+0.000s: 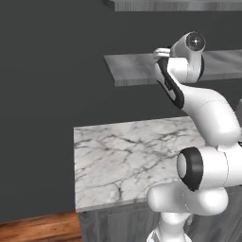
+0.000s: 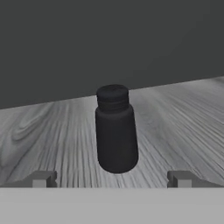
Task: Move the shaker and mustard from the cabinet to the dining counter.
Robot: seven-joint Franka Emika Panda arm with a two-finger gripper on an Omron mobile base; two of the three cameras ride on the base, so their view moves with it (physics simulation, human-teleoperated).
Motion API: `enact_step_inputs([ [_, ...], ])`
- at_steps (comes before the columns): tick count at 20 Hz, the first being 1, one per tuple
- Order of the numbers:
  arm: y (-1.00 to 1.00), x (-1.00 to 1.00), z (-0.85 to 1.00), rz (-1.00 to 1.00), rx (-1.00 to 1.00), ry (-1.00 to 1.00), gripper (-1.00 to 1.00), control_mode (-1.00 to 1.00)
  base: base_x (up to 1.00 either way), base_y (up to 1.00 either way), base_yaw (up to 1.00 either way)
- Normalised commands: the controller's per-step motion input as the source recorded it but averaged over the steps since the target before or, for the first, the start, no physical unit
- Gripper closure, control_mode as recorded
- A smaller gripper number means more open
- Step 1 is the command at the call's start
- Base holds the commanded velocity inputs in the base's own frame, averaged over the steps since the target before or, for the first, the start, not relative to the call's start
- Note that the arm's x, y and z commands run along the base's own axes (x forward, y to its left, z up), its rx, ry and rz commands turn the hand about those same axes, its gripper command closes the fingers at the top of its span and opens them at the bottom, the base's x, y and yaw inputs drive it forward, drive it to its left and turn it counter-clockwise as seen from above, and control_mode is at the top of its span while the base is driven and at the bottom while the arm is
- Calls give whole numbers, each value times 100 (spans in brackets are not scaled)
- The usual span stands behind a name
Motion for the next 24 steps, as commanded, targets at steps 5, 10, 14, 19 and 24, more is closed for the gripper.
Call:
enact_step_inputs([
  [5,-2,11,0,0,0,2,-100,-100,0,0,0],
  [10,-1,23,0,0,0,5,-100,-100,0,0,0],
  [14,-7,17,0,0,0,3,-100,-100,0,0,0],
  [19,-8,14,0,0,0,1,-100,-100,0,0,0],
  [24,-4,15,-2,0,0,0,-100,-100,0,0,0],
])
